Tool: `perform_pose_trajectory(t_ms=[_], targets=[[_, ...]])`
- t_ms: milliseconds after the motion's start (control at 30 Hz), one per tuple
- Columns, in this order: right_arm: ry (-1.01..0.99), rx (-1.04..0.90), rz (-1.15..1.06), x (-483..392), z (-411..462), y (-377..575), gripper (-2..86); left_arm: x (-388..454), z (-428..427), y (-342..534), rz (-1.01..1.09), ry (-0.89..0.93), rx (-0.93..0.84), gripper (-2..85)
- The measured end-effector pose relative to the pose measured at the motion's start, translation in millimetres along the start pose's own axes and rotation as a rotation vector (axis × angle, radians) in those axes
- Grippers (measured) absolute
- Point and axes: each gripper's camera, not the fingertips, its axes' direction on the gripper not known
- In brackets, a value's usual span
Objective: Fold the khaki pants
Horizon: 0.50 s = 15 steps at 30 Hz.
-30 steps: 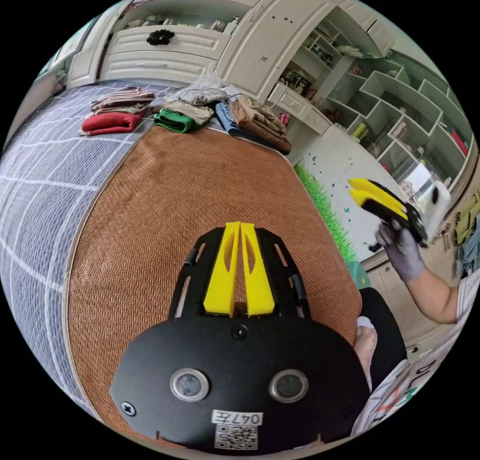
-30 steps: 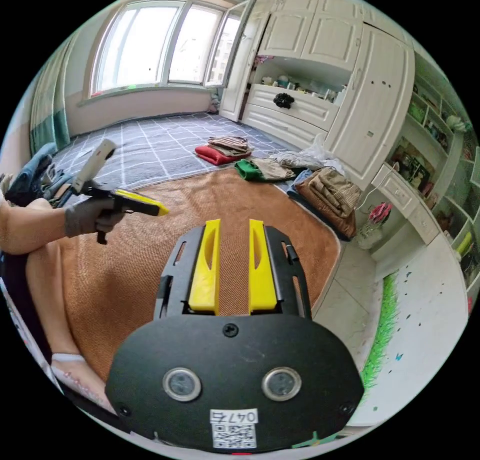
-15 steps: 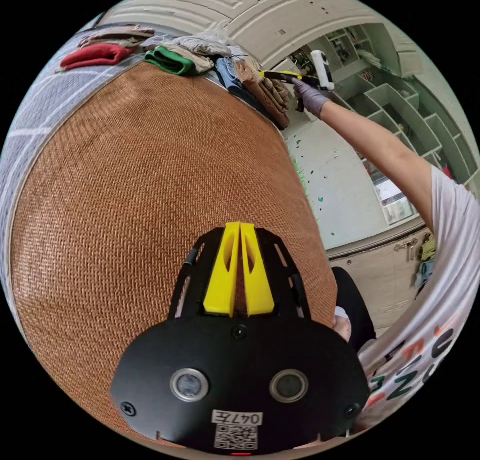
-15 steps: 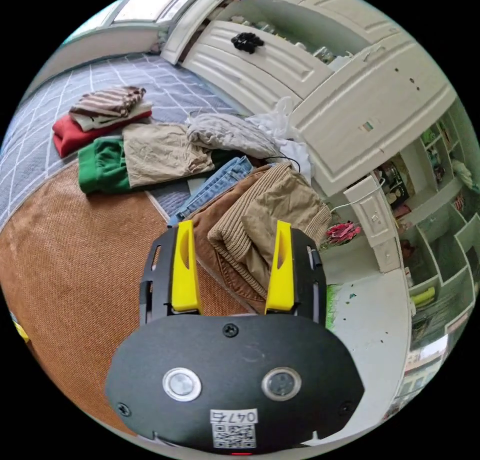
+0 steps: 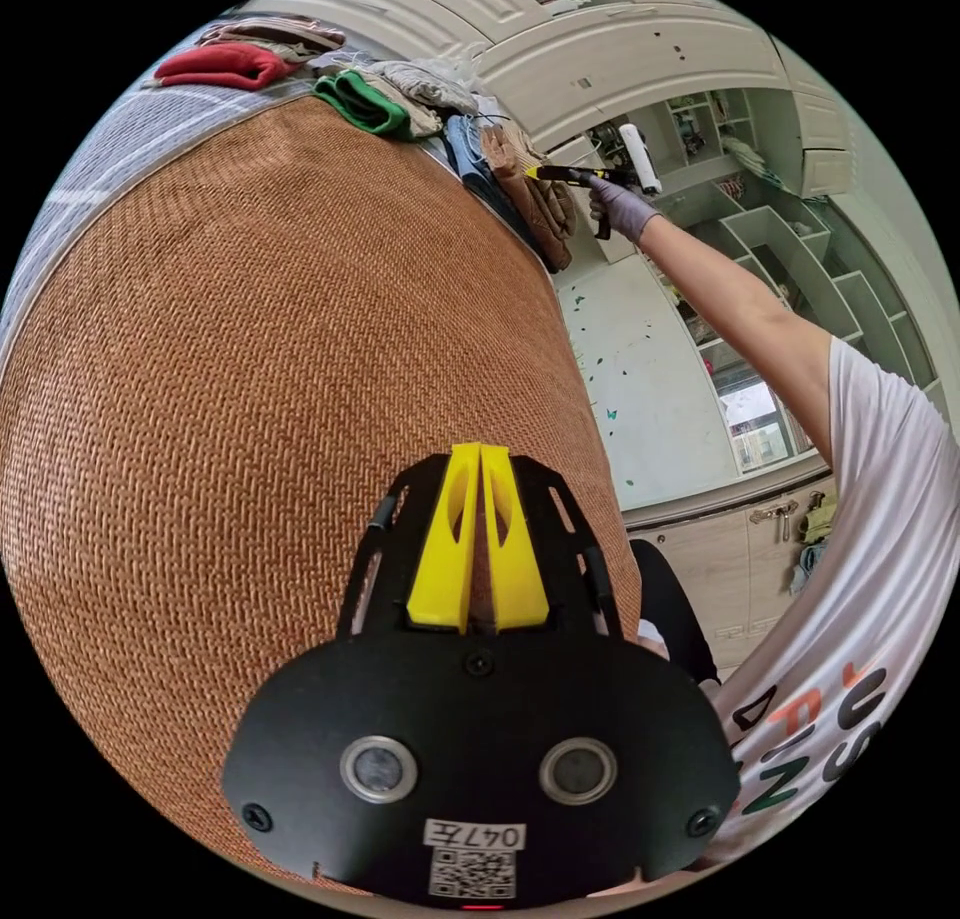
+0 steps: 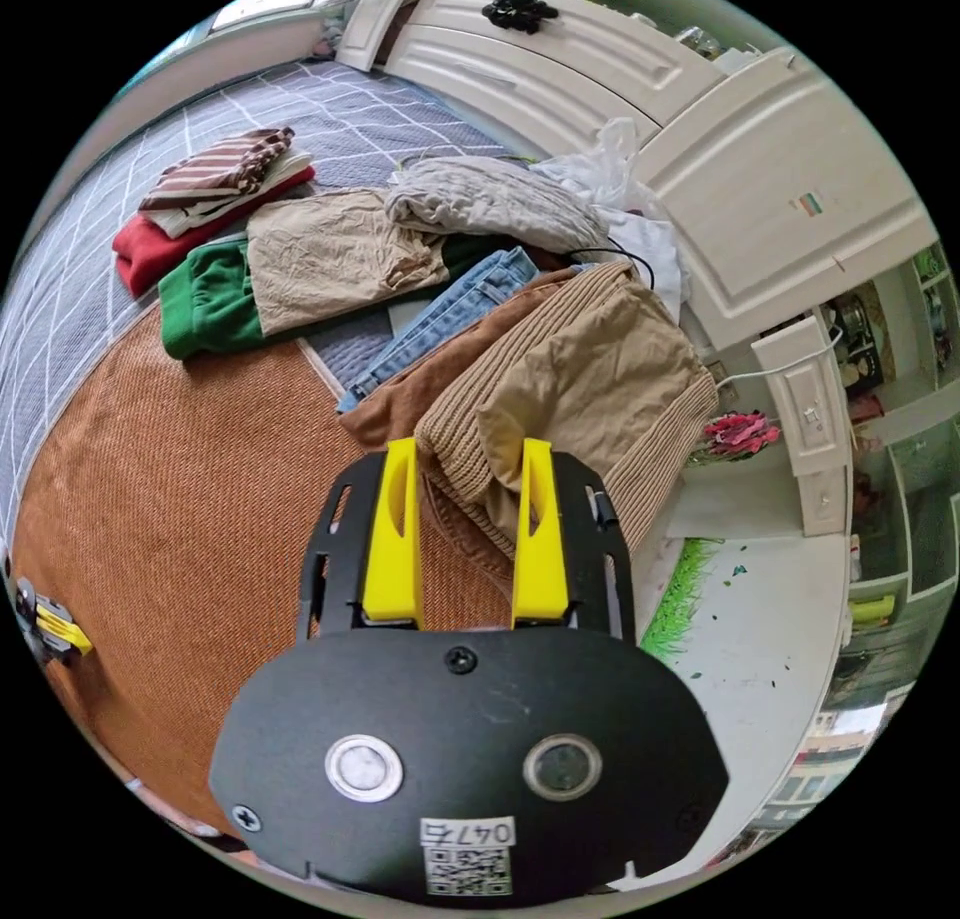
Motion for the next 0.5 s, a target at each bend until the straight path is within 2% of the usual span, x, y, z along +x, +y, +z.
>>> perform_pose_trajectory(t_ms=[200, 300, 467, 500], targets=[[0.067, -0.093, 0.096, 10.9, 23.4, -24.6, 3.4, -8.2, 57.0, 1.1, -0.017, 0.032, -0.004, -1.0], [0.036, -0.053, 0.127, 19.3, 11.5, -29.6, 2.9, -8.9, 81.3, 2.7, -0.021, 0.035, -0.004, -1.0], [-0.458, 0.299, 0.473, 56.6, -22.7, -41.6, 2.7, -6.1, 115.3, 10.8, -0.021, 0.033, 0.003, -1.0], [-0.494, 0.323, 0.490, 55.1, -22.6, -45.9, 2.7, -6.1, 118.4, 11.9, -0.021, 0.034, 0.003, -1.0]])
